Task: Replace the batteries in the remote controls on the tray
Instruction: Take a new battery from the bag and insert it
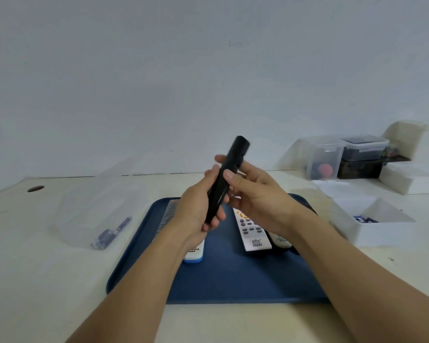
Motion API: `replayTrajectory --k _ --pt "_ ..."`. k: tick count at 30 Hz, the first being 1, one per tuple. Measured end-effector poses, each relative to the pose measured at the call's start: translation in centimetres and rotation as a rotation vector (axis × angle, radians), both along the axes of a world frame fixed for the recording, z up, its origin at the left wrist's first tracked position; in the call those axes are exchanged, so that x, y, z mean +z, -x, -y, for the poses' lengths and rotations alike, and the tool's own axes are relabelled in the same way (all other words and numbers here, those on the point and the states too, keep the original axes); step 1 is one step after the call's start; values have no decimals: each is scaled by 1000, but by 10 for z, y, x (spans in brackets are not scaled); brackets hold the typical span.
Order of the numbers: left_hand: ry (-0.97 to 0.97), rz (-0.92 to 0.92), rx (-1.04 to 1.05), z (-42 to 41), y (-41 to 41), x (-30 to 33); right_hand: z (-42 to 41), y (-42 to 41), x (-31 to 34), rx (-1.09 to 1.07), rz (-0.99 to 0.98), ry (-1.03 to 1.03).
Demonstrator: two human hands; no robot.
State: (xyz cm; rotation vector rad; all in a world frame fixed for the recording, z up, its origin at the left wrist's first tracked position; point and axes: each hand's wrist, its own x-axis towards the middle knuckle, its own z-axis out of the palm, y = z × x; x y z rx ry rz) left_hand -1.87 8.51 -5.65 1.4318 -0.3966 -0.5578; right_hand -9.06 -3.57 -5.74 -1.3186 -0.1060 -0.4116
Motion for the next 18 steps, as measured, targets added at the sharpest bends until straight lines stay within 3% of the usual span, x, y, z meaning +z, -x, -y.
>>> replayTrajectory --k 2,3,5,7,8,12,18 --pt "-51 46 -83 -5 -3 1 -3 -1 0 49 -17 43" --pt "-107 159 -56 -8 -7 1 -4 -2 1 27 -31 49" --pt "-237 492 155 -17 -20 2 -3 -3 6 -121 -123 86" --pt "-431 817 354 -29 -36 3 -5 -2 9 -346 -270 303" --pt "-560 903 358 -34 -40 4 -8 -2 8 -435 -347 433" --pt "-1023 1027 153 -33 -32 0 -21 -6 0 -541 -553 749" --pt "-1141 1151 52 -32 -28 -9 -24 -19 -13 -565 -601 918"
